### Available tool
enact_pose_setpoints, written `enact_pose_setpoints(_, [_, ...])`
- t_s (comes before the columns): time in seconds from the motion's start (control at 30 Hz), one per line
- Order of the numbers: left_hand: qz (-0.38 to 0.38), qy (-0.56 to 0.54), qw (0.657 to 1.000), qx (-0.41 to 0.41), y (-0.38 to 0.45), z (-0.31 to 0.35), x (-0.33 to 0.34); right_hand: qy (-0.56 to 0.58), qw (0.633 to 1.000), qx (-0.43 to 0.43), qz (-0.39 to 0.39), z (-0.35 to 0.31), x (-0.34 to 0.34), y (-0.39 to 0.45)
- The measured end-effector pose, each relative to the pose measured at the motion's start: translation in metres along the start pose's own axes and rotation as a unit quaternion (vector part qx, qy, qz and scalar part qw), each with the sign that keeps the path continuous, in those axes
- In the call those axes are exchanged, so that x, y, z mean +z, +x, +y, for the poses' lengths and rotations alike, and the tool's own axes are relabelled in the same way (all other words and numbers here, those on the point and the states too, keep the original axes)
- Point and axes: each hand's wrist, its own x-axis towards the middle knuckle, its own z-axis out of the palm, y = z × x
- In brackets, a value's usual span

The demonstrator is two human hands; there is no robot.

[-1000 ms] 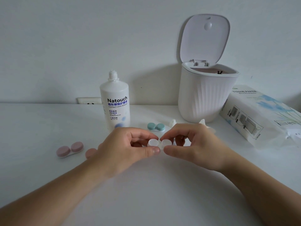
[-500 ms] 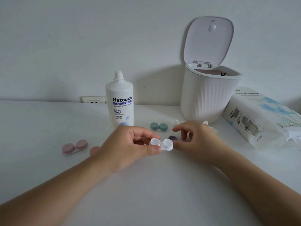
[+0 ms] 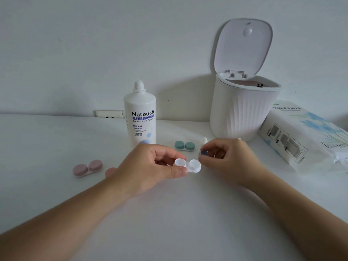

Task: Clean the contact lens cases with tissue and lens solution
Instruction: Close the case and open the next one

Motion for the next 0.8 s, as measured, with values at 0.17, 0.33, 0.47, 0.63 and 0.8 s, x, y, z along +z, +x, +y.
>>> enact_pose_setpoints(0.17, [0.002, -0.009, 1.000, -0.003, 0.001, 0.000, 0.000, 0.194, 0.980, 0.038, -0.006, -0.009, -0.010, -0.003])
enact_pose_setpoints(0.33, [-0.001, -0.015, 1.000, 0.003, 0.002, 0.000, -0.001, 0.291, 0.956, 0.019, -0.038, -0.018, -0.016, -0.007])
enact_pose_setpoints(0.47, [-0.006, -0.018, 1.000, 0.008, 0.002, 0.000, -0.002, 0.338, 0.938, 0.004, -0.078, -0.020, -0.016, -0.009])
enact_pose_setpoints(0.63, [-0.001, -0.031, 0.999, 0.014, 0.003, -0.001, -0.003, 0.265, 0.957, -0.043, -0.113, -0.016, -0.015, -0.012])
enact_pose_setpoints(0.8, [-0.002, -0.039, 0.999, 0.017, 0.004, -0.001, -0.002, 0.220, 0.965, -0.072, -0.124, -0.020, -0.012, -0.013])
